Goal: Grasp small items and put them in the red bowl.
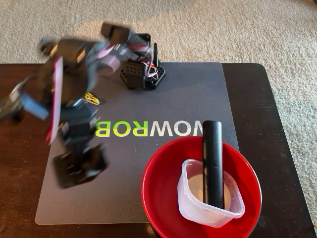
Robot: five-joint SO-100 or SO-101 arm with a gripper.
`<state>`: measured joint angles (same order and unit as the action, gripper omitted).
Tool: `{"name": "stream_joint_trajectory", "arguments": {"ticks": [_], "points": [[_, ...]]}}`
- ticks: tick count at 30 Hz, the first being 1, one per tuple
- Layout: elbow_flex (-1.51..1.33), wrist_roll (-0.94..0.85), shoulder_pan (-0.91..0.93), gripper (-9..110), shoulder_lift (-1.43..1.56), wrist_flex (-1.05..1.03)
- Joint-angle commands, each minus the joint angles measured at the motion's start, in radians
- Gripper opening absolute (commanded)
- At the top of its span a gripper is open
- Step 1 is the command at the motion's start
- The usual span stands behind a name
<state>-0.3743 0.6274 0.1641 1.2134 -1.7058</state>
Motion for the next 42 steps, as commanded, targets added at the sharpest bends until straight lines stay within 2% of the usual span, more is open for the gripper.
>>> {"name": "stream_joint_trajectory", "arguments": {"ticks": [1,4,7,13,22,24,27,31,39,42], "points": [[-0.025,-0.103,-0.209,0,0.196,-0.002],[-0.087,-0.164,-0.360,0,0.204,-0.002],[-0.209,-0.229,-0.405,0,0.160,-0.002],[-0.212,-0.241,-0.319,0,-0.100,0.005],[-0.141,-0.183,-0.255,0,-0.322,0.006],[-0.141,-0.172,-0.252,7,-0.336,0.002],[-0.153,-0.143,-0.250,28,-0.316,-0.002],[-0.163,-0.104,-0.255,41,-0.255,-0.002],[-0.382,-0.087,-0.244,44,0.092,-0.003],[-0.503,-0.081,-0.184,44,0.258,-0.003]]}}
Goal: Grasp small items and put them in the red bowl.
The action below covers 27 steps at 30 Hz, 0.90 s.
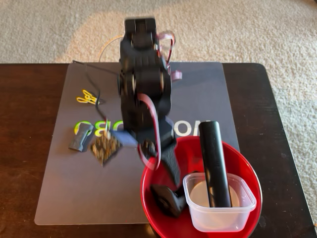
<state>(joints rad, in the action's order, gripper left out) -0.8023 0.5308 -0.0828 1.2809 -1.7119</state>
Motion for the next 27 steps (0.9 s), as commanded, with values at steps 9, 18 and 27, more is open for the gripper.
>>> {"name": "stream_joint_trajectory", "arguments": {"ticks": [9,18,27], "points": [[-0.732,0.535,0.531,41,0.509,0.037],[-0.736,0.904,0.776,39,0.374,0.109],[-0.753,1.149,0.871,37,0.169,0.330]]}}
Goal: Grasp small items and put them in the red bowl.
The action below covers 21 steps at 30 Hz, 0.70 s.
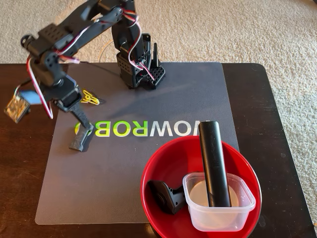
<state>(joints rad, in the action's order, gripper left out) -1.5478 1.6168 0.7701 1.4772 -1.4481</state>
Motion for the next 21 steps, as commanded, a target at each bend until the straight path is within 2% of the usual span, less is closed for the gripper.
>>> {"name": "stream_joint_trajectory", "arguments": {"ticks": [1,7,17,21], "points": [[-0.014,0.083,0.020,37,-0.046,0.095],[-0.014,0.143,0.009,37,-0.133,0.179],[-0.020,0.166,-0.052,36,-0.179,0.193],[-0.020,0.169,-0.084,29,-0.192,0.212]]}}
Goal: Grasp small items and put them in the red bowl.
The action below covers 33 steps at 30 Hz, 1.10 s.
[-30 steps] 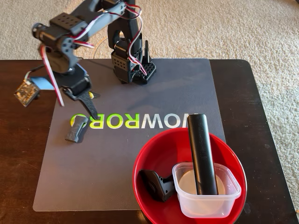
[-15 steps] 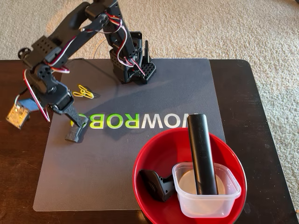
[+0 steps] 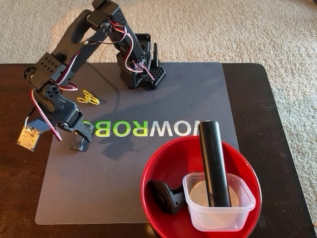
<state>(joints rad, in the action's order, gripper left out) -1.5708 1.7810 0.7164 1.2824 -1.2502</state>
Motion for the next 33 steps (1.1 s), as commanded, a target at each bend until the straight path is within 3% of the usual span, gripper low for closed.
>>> {"name": "stream_joint_trajectory", "arguments": {"ticks": [1,9,16,24,33], "points": [[0.003,-0.002,-0.035,26,-0.005,0.023],[0.003,-0.031,-0.026,2,-0.061,0.074],[0.012,-0.089,-0.026,0,-0.012,0.081],[0.023,-0.403,-0.175,0,0.311,0.015],[0.201,-0.808,-0.572,0,0.514,-0.129]]}}
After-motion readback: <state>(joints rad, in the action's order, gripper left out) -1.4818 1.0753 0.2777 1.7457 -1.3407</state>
